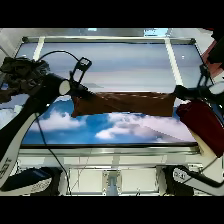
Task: Fold the shirts.
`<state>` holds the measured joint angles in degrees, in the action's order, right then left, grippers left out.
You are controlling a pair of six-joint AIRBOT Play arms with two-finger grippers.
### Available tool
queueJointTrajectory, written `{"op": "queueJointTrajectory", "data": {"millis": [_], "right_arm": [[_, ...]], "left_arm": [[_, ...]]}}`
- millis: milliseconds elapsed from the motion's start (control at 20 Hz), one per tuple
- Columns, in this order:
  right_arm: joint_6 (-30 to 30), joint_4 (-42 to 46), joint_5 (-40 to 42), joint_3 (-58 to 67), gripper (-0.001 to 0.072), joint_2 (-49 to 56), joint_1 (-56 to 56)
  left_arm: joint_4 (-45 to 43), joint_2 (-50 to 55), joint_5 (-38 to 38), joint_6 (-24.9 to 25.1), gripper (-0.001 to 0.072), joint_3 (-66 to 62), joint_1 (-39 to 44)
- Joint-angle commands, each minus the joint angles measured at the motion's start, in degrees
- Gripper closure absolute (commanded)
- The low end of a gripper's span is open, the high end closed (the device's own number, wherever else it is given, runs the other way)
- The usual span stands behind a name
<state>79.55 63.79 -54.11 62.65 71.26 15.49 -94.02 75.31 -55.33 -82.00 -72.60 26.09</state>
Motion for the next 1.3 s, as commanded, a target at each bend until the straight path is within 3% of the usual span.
{"op": "queueJointTrajectory", "data": {"millis": [0,450,500,550,600,700,750,1000,1250], "right_arm": [[2.8,0.1,5.3,7.7,0.0683,11.5,-4.2],[4.6,3.9,6.4,10.1,0.0681,21.8,-4.7],[4.4,4.6,6.1,10.2,0.0679,21.6,-4.7],[4.4,5.4,5.4,10.7,0.0663,21.4,-4.6],[4.4,6.5,4.2,11.9,0.0615,21.3,-4.3],[4.4,7.6,-0.1,16.2,0.0281,21.2,-3.4],[4.4,8.3,-2.2,18.4,0.0209,21.0,-2.7],[6.8,9.1,-10.6,22.0,0.0209,21.9,2.3],[-1.4,-2.3,-18.3,22.0,0.0208,27.5,8.2]], "left_arm": [[-2.0,7.0,3.8,4.6,0.0699,-1.3,0.0],[-2.4,16.7,6.9,4.2,0.0681,-1.3,0.0],[-2.4,16.7,8.0,3.4,0.0479,-1.7,0.0],[-2.5,16.7,8.1,2.5,0.0118,-2.7,0.0],[-2.6,16.6,7.5,0.7,0.0013,-4.5,0.0],[-3.5,16.6,5.7,-1.0,0.0007,-9.0,0.0],[-3.5,16.6,5.3,-1.3,0.0007,-11.4,0.0],[-3.1,16.6,7.9,-7.1,0.0007,-20.7,0.0],[0.2,16.6,12.7,-7.8,0.0007,-21.8,0.0]]}}
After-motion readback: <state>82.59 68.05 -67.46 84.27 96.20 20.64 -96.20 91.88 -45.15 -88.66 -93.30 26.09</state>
